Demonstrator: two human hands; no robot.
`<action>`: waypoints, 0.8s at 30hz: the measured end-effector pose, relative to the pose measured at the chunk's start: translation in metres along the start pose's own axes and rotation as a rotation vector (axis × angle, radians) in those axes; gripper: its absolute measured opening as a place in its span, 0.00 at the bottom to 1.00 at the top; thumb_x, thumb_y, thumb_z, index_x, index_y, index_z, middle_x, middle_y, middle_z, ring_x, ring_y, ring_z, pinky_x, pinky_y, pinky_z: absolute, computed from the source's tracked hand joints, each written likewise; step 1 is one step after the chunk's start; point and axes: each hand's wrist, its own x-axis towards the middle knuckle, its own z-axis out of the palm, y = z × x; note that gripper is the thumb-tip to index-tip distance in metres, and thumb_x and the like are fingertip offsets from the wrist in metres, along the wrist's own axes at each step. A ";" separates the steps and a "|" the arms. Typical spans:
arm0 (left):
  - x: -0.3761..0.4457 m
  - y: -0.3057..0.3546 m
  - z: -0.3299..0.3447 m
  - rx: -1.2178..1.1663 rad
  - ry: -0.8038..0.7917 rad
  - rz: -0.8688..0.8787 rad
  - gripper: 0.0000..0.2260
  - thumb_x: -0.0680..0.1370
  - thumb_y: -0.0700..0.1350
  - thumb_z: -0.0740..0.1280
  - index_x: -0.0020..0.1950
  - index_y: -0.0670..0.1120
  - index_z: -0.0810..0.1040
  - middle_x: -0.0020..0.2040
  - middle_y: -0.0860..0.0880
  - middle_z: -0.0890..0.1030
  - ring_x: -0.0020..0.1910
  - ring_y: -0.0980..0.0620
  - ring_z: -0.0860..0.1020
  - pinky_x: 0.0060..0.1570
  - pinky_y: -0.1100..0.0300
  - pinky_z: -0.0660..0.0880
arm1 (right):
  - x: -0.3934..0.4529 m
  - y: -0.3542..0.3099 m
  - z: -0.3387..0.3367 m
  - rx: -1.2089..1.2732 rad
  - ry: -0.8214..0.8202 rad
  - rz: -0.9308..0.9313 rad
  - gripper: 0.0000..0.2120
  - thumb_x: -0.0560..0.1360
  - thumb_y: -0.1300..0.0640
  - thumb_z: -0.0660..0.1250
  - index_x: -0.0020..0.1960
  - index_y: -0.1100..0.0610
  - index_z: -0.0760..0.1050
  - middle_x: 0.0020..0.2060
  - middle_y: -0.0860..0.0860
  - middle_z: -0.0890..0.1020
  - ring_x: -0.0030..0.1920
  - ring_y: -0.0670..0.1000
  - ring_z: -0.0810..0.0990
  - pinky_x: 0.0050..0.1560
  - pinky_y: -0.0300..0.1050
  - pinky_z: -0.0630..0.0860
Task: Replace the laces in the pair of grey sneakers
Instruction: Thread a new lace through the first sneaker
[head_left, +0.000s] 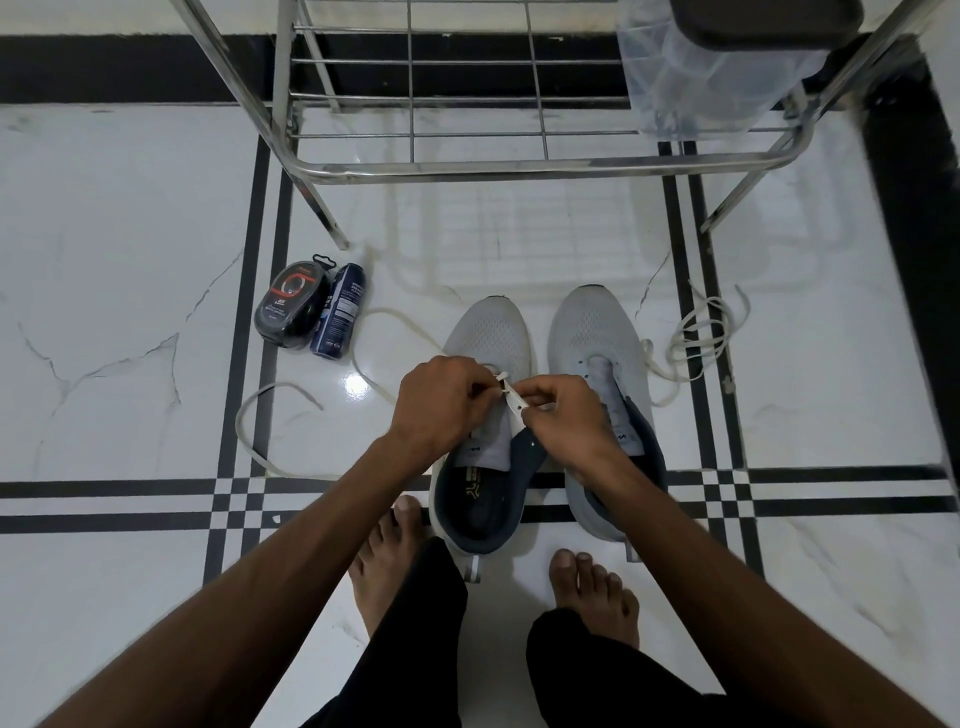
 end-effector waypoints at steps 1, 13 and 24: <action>0.000 0.000 0.000 0.001 -0.001 -0.004 0.06 0.76 0.51 0.70 0.45 0.53 0.86 0.40 0.52 0.83 0.40 0.50 0.79 0.37 0.61 0.64 | 0.000 0.000 0.000 0.005 0.000 0.012 0.15 0.75 0.67 0.67 0.58 0.55 0.83 0.48 0.49 0.85 0.47 0.45 0.82 0.41 0.32 0.75; 0.000 0.010 0.003 0.034 0.009 0.008 0.08 0.78 0.50 0.68 0.44 0.51 0.86 0.40 0.51 0.83 0.43 0.48 0.79 0.38 0.58 0.66 | 0.006 0.003 -0.001 0.084 -0.033 0.052 0.10 0.77 0.54 0.65 0.50 0.56 0.84 0.40 0.50 0.85 0.42 0.51 0.83 0.42 0.43 0.77; -0.033 0.007 -0.008 0.084 0.127 -0.068 0.17 0.72 0.51 0.73 0.59 0.49 0.77 0.54 0.49 0.79 0.53 0.46 0.75 0.49 0.54 0.70 | 0.022 -0.028 -0.008 -0.534 -0.138 -0.215 0.08 0.80 0.57 0.63 0.47 0.55 0.80 0.43 0.51 0.83 0.43 0.53 0.82 0.46 0.50 0.80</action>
